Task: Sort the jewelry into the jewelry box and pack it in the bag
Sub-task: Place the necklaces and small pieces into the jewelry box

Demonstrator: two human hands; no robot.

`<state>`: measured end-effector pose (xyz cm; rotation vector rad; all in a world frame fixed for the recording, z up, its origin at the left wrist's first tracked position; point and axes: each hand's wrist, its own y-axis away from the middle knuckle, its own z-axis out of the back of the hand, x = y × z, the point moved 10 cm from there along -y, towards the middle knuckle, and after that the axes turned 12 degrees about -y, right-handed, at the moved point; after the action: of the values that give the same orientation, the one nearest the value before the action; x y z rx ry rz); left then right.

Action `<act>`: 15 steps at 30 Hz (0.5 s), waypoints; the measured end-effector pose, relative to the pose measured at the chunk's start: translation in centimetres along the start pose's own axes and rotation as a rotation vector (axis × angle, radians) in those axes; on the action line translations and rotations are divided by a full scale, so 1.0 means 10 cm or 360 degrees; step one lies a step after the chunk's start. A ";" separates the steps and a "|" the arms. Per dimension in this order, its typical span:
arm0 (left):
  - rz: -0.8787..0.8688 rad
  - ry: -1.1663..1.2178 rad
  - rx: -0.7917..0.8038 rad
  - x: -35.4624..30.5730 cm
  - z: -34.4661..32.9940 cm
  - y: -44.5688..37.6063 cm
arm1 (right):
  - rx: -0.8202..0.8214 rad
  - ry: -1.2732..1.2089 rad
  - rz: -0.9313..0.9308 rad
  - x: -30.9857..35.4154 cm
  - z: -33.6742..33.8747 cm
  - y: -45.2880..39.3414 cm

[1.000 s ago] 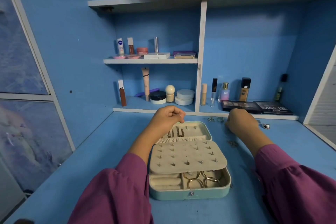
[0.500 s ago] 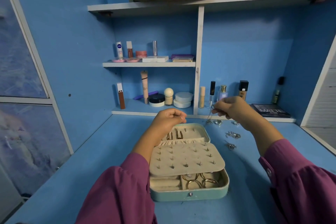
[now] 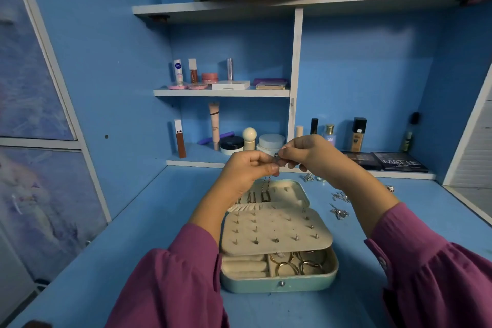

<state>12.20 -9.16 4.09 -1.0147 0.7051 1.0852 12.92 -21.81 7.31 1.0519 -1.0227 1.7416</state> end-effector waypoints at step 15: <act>0.0332 -0.0121 -0.0014 0.43 0.38 0.12 | -0.0137 0.0106 -0.0068 -0.16 -0.03 -0.05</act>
<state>12.48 -3.91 1.46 -0.9165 0.7570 1.3018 13.81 -21.78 5.83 0.9488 -1.0172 1.6721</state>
